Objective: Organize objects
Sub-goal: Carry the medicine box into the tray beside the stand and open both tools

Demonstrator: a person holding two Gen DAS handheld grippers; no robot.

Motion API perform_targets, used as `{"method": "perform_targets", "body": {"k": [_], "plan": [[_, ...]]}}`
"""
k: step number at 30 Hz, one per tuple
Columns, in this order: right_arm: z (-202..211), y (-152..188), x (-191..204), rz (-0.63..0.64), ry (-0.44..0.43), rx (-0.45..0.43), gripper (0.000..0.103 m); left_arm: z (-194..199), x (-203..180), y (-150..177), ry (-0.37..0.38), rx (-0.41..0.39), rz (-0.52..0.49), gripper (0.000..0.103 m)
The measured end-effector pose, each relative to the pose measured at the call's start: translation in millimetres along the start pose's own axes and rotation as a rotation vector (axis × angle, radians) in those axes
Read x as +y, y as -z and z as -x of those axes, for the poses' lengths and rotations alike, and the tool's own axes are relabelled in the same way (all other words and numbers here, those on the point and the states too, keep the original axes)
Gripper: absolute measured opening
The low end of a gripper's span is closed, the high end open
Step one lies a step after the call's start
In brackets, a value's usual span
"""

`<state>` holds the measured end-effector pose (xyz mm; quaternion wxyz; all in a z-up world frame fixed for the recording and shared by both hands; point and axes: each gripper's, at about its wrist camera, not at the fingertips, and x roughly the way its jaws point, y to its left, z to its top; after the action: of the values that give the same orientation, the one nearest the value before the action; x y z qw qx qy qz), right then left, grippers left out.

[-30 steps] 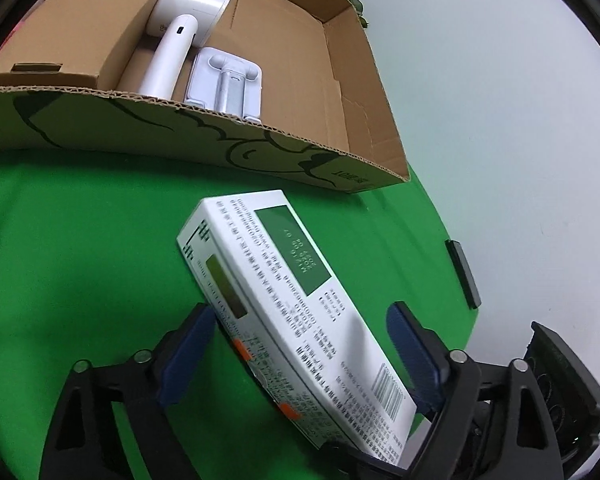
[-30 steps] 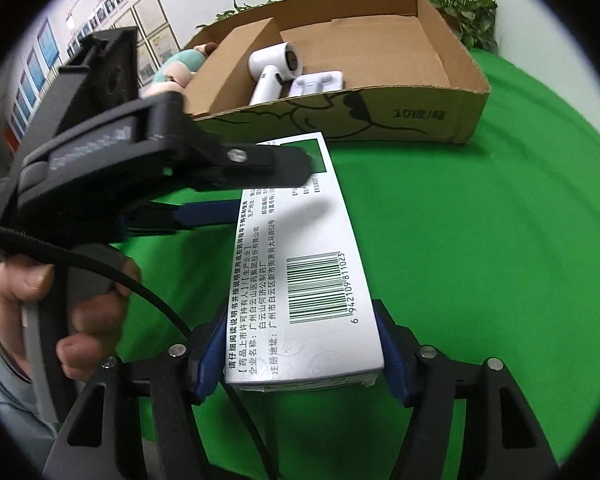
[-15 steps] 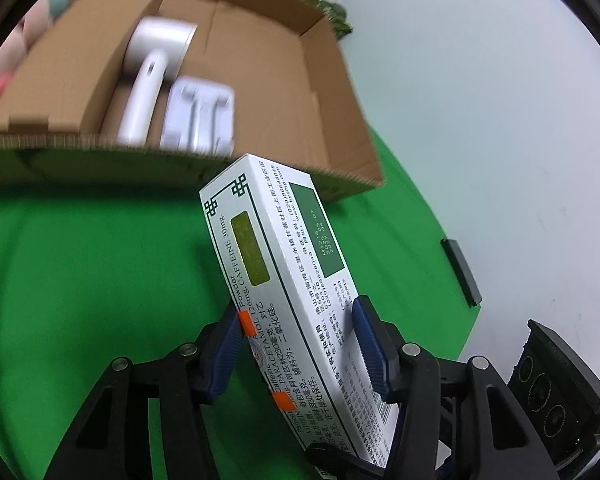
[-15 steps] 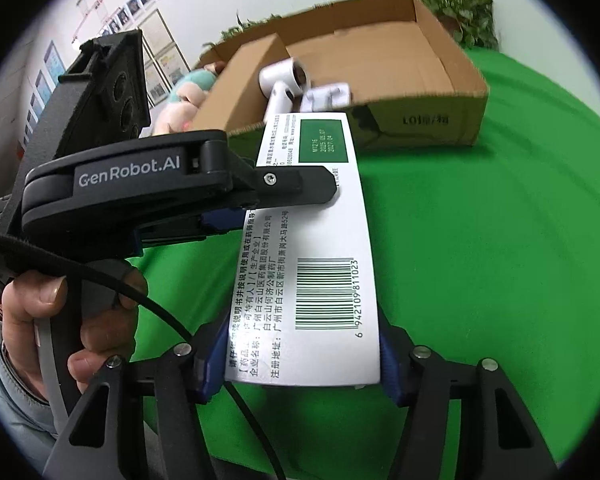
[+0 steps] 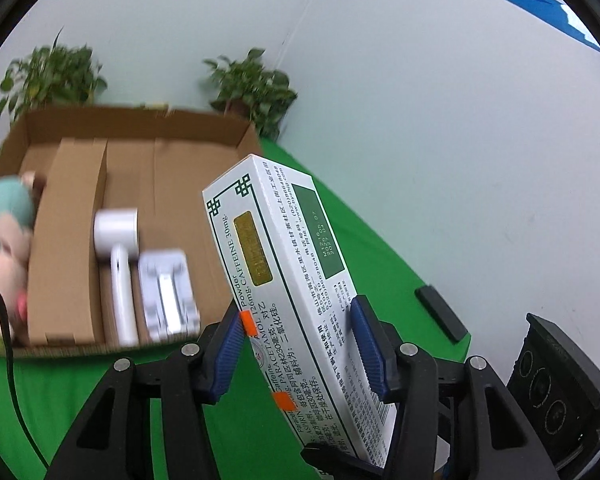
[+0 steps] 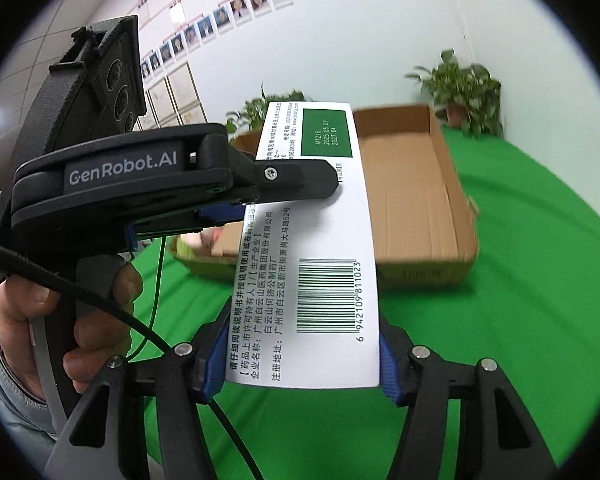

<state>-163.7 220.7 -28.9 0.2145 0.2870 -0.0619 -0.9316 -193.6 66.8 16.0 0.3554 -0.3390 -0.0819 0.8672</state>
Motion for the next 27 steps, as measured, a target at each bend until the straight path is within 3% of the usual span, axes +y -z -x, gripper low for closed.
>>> {"method": "perform_targets", "body": {"k": [5,9,12,14,18,27], "plan": [[-8,-41,-4,0.029,0.008,-0.035,0.059,3,-6,-48,-0.011,-0.048,-0.050,0.050],[-27,-83,-15,0.017,-0.008,-0.041,0.059,5,4,-91,-0.038,-0.041,-0.049,0.050],[-48,-109,-31,-0.028,-0.045,-0.010,0.059,-17,15,-118,-0.059,-0.019,-0.060,0.050],[-57,-113,-40,-0.051,-0.052,0.008,0.059,-51,28,-135,-0.059,0.015,-0.058,0.050],[-86,-116,-63,-0.094,-0.041,0.057,0.059,-99,51,-139,-0.056,0.088,-0.046,0.050],[-145,-87,-101,-0.189,0.008,0.196,0.058,-202,116,-102,-0.013,0.257,0.043,0.050]]}}
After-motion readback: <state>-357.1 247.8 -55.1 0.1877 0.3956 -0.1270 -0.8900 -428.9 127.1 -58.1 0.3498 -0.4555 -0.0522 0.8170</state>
